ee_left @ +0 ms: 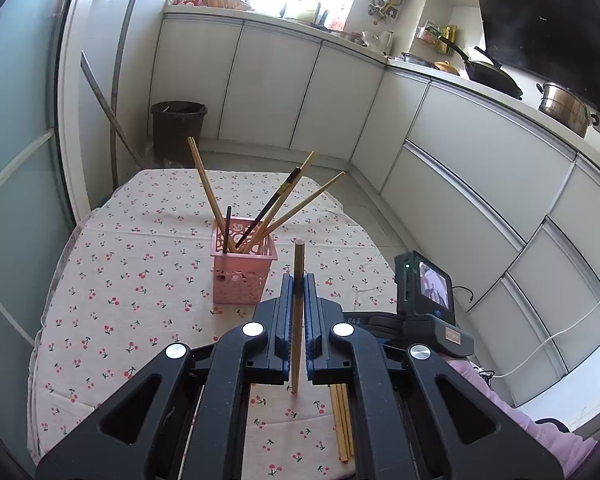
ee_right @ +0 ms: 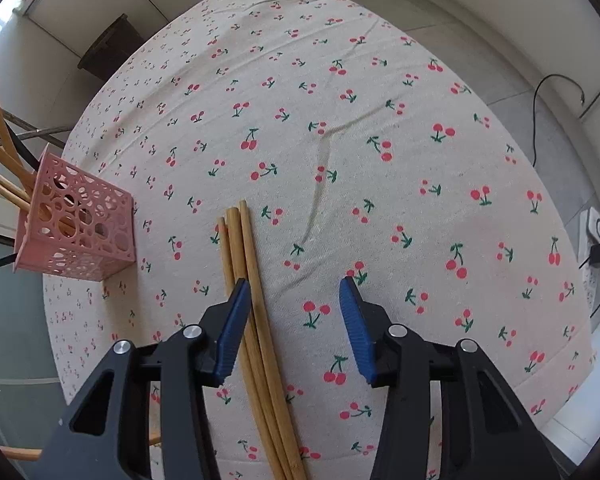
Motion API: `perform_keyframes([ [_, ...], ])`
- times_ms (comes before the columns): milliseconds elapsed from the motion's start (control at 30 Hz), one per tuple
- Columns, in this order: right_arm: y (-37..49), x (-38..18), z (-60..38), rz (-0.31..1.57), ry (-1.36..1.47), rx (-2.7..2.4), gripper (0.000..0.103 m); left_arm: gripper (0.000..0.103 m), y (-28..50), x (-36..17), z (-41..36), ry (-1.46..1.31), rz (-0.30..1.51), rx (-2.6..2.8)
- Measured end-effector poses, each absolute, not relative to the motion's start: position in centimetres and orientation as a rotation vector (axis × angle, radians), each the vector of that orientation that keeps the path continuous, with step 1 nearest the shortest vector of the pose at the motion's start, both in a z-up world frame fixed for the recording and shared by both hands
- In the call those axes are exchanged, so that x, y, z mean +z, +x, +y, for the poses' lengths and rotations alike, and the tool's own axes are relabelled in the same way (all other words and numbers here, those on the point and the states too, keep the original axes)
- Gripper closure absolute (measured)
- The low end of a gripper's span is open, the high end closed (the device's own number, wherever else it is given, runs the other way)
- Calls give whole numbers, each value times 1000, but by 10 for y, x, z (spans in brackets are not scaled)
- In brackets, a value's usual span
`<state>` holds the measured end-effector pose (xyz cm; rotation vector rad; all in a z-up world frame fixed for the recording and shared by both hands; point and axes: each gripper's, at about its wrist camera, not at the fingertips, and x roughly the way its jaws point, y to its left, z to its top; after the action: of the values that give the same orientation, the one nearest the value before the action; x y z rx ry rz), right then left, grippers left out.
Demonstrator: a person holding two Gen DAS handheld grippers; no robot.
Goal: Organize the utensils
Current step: 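Lift the chopstick with the left gripper while the right gripper grasps another wooden chopstick, then carry both held chopsticks upright over the pink basket with both grippers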
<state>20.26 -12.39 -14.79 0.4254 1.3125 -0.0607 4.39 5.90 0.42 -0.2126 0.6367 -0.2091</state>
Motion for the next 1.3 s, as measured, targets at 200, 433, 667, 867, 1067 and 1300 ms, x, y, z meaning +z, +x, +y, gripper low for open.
perform_keyframes([
  [200,209,-149,-110,1315,340,-61,60,99,45,3,63,-225,641,-196],
  [433,226,-149,-94,1295,210,-22,97,99,46,2,60,-208,644,-190],
  [667,228,-149,-125,1249,434,62,97,99,48,2,61,-217,637,-191],
  [867,197,-100,-137,1117,466,117,97,99,42,8,60,-219,606,-208],
  [1067,157,-45,-150,978,476,173,97,99,36,14,59,-221,586,-214],
  [1300,124,-1,-170,859,537,224,97,99,30,26,60,-221,553,-205],
])
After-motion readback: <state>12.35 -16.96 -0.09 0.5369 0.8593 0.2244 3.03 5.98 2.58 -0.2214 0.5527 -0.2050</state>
